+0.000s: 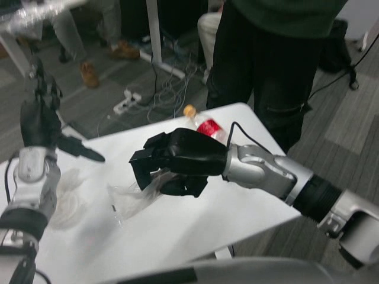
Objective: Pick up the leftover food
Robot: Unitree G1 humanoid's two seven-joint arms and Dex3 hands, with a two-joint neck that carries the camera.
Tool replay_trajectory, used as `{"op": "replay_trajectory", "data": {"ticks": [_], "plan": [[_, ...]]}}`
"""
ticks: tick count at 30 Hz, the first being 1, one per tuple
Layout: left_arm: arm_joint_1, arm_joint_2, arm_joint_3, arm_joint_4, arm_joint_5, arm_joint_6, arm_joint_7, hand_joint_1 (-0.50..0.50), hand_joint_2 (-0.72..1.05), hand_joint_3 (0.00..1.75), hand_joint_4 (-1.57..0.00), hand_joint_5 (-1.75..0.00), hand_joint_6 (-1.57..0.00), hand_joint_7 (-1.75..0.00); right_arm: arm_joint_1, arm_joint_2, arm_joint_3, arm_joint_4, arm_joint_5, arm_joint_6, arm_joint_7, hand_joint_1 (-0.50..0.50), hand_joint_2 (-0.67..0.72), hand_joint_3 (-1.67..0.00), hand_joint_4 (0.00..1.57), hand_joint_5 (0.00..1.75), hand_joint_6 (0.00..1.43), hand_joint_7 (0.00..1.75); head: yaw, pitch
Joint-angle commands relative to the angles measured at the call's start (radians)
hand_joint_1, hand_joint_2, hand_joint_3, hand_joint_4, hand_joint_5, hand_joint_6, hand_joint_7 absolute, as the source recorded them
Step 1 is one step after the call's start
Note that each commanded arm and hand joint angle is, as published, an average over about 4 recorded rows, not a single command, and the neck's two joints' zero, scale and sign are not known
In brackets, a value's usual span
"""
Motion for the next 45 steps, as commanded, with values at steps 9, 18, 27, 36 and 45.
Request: {"op": "replay_trajectory", "data": {"ticks": [9,18,27,36,45], "plan": [[-0.007,-0.074,0.017,0.022,0.011,-0.015,0.004,-0.50,-0.46,0.00,0.00,0.00,0.00,0.00,-0.057,0.054,-0.226,0.043,0.177,-0.003,-0.054,-0.25,-0.48,-1.39,1.34,1.65,1.00,1.61,-0.058,0.109],[-0.002,-0.108,0.022,0.070,0.028,-0.103,0.007,-0.50,-0.46,0.00,0.00,0.00,0.00,0.00,-0.047,0.092,-0.390,0.099,0.281,-0.060,-0.110,-0.25,-0.48,-1.35,1.37,1.65,1.03,1.61,-0.084,0.170],[0.011,-0.105,0.019,0.070,0.030,-0.161,-0.005,-0.50,-0.46,0.00,0.00,0.00,0.00,0.00,-0.025,0.124,-0.399,0.146,0.359,-0.064,-0.113,-0.25,-0.51,-1.35,1.37,1.65,1.03,1.61,-0.106,0.223],[0.036,-0.079,0.030,0.032,0.025,-0.172,-0.021,-0.50,-0.48,0.00,0.00,0.00,0.00,0.00,-0.022,0.179,-0.413,0.158,0.346,-0.067,-0.115,-0.25,-0.51,-1.35,1.37,1.65,1.03,1.61,-0.093,0.243],[0.044,-0.074,0.039,0.016,0.020,-0.179,-0.024,-0.50,-0.55,0.00,0.00,0.00,0.00,0.00,-0.010,0.195,-0.405,0.211,0.345,-0.087,-0.152,-0.25,-0.51,-1.35,1.37,1.65,0.98,1.61,-0.094,0.235]]}}
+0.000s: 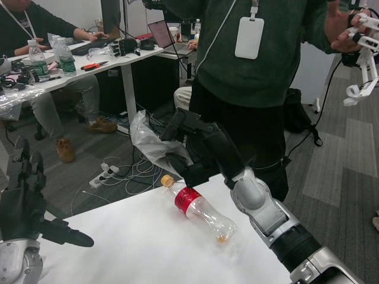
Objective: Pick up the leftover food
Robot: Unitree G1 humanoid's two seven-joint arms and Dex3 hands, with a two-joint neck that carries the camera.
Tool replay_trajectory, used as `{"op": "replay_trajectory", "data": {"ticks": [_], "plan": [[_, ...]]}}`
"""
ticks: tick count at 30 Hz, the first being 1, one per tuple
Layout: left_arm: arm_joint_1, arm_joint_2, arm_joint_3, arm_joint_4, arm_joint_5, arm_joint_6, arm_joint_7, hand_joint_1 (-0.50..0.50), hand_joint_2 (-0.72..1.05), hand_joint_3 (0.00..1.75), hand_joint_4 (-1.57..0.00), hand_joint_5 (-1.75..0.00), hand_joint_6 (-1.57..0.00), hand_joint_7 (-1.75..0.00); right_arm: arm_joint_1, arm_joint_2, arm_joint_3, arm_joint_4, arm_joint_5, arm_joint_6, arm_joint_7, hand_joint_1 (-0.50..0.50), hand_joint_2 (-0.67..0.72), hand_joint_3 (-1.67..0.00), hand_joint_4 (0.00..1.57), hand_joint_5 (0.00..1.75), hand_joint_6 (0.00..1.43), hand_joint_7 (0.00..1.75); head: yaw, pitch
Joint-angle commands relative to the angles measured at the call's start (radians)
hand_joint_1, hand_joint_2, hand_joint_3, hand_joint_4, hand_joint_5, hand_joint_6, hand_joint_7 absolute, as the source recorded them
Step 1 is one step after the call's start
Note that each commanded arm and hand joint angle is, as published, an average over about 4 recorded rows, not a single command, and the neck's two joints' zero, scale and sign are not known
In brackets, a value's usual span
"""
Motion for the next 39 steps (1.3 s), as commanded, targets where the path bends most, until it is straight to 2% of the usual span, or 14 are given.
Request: {"op": "replay_trajectory", "data": {"ticks": [1,5,9,11,24,30,39], "plan": [[0.010,0.007,0.007,-0.005,-0.004,-0.016,-0.005,-0.50,-0.55,0.00,0.00,0.00,0.00,0.00,0.009,0.011,-0.006,0.025,0.004,-0.021,-0.018,-0.25,-0.49,-1.35,1.37,1.65,0.98,1.61,-0.005,-0.003],[-0.003,0.013,0.007,-0.006,-0.005,-0.016,-0.005,-0.50,-0.55,0.00,0.00,0.00,0.00,0.00,0.008,0.038,-0.017,0.030,0.003,-0.024,-0.028,-0.25,-0.49,-1.35,1.37,1.65,0.97,1.61,0.001,-0.015],[-0.007,0.015,0.007,-0.010,-0.004,-0.016,-0.005,-0.50,-0.55,0.00,0.00,0.00,0.00,0.00,0.008,0.045,-0.020,0.037,0.001,-0.025,-0.028,-0.25,-0.54,-1.35,1.37,1.65,0.98,1.61,0.015,-0.032],[-0.002,0.011,0.007,-0.016,-0.004,-0.016,-0.005,-0.50,-0.55,0.00,0.00,0.00,0.00,0.00,0.008,0.041,-0.020,0.044,0.005,-0.026,-0.031,-0.25,-0.51,-1.35,1.37,1.65,0.98,1.61,0.019,-0.032],[0.021,-0.009,0.004,-0.037,-0.004,-0.025,-0.005,-0.50,-0.55,0.00,0.00,0.00,0.00,0.00,0.013,0.024,-0.017,0.052,0.028,-0.036,-0.039,-0.25,-0.54,-1.35,1.37,1.65,0.97,1.61,0.071,-0.062],[0.039,-0.009,0.002,-0.064,-0.004,-0.025,-0.005,-0.50,-0.48,0.00,0.00,0.00,0.00,0.00,0.030,0.025,-0.014,0.046,0.038,-0.047,-0.044,-0.25,-0.54,-1.35,1.37,1.65,0.97,1.61,0.125,-0.064],[0.063,-0.007,0.006,-0.102,-0.005,-0.025,-0.005,-0.50,-0.46,0.00,0.00,0.00,0.00,0.00,0.043,0.034,-0.009,0.040,0.041,-0.059,-0.054,-0.25,-0.54,-1.35,1.36,1.65,0.97,1.61,0.131,-0.065]]}}
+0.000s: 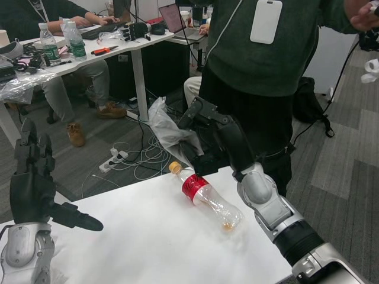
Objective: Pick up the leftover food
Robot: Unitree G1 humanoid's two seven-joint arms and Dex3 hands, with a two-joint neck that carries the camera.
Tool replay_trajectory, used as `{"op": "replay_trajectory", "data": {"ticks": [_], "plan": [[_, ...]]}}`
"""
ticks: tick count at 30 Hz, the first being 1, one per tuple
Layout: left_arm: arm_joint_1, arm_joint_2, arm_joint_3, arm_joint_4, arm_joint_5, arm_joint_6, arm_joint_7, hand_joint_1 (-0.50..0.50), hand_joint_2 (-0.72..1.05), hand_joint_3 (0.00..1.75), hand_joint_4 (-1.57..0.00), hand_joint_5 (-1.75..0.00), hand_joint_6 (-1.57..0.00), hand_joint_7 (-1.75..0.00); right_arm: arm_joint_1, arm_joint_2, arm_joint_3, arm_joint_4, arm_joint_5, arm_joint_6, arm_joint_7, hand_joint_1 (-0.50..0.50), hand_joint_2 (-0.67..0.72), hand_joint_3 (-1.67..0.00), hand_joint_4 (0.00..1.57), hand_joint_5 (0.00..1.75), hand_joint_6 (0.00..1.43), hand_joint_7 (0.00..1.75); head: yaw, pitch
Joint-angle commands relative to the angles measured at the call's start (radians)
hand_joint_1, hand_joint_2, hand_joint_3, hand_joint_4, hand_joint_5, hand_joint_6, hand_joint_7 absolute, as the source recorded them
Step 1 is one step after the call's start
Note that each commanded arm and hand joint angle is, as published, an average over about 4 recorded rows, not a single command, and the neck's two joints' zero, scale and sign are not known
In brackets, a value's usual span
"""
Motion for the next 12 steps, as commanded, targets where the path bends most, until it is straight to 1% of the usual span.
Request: {"op": "replay_trajectory", "data": {"ticks": [1,2,5,8,12], "plan": [[0.021,0.004,0.006,-0.018,-0.005,-0.009,-0.004,-0.50,-0.46,0.00,0.00,0.00,0.00,0.00,0.019,0.004,0.000,-0.014,0.013,-0.017,-0.013,-0.24,-0.54,-1.35,1.35,1.65,0.97,1.61,0.001,0.001],[0.023,0.004,0.006,-0.021,-0.005,-0.009,-0.004,-0.50,-0.46,0.00,0.00,0.00,0.00,0.00,0.020,0.005,0.000,-0.016,0.013,-0.017,-0.013,-0.23,-0.54,-1.35,1.34,1.65,0.97,1.61,0.002,0.003],[0.028,0.005,0.006,-0.027,-0.005,-0.009,-0.004,-0.50,-0.46,0.00,0.00,0.00,0.00,0.00,0.025,0.006,0.002,-0.022,0.013,-0.017,-0.013,-0.24,-0.54,-1.35,1.35,1.65,0.97,1.61,0.008,0.012],[0.034,0.005,0.006,-0.032,-0.005,-0.009,-0.004,-0.50,-0.53,0.00,0.00,0.00,0.00,0.00,0.027,0.006,0.003,-0.026,0.013,-0.017,-0.013,-0.25,-0.54,-1.31,1.34,1.65,0.97,1.61,0.010,0.018],[0.040,0.005,0.006,-0.033,-0.005,-0.009,-0.004,-0.50,-0.46,0.00,0.00,0.00,0.00,0.00,0.029,0.006,0.005,-0.028,0.013,-0.017,-0.013,-0.25,-0.54,-1.35,1.34,1.65,0.97,1.61,0.011,0.020]]}}
